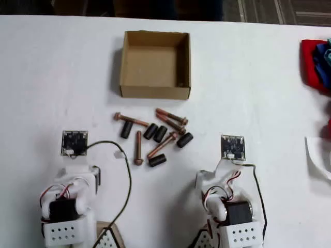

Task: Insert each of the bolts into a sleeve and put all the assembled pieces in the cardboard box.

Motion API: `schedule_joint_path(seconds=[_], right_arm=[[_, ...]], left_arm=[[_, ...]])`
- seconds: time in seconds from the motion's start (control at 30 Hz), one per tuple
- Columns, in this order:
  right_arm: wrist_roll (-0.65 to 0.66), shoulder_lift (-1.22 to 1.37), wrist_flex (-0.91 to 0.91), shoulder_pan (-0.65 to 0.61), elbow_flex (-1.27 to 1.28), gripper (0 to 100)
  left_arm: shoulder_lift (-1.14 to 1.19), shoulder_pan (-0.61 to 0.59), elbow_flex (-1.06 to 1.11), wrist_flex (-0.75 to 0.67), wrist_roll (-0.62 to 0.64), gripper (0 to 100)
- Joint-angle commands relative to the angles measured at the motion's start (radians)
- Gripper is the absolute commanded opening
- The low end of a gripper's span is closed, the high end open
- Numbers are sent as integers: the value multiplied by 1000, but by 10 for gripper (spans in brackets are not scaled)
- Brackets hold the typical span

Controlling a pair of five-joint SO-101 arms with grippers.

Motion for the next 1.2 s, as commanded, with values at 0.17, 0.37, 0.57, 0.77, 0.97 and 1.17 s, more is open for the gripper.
schedule_joint_path(seconds=[0.17,0.37,0.57,0.77,0.97,1.17], right_arm=[[6,-10,4,-4,9,22],[6,-10,4,-4,9,23],[14,-10,-120,-2,9,24],[14,-4,-351,-2,9,125],[12,-4,-423,-5,5,204],[15,-1,-381,-5,-123,104]], left_arm=[[-2,-9,22,2,6,132],[-2,-9,22,2,6,132],[-2,-9,22,2,6,132],[-2,-9,22,2,6,132],[-2,-9,22,2,6,132],[-2,-9,22,2,6,132]])
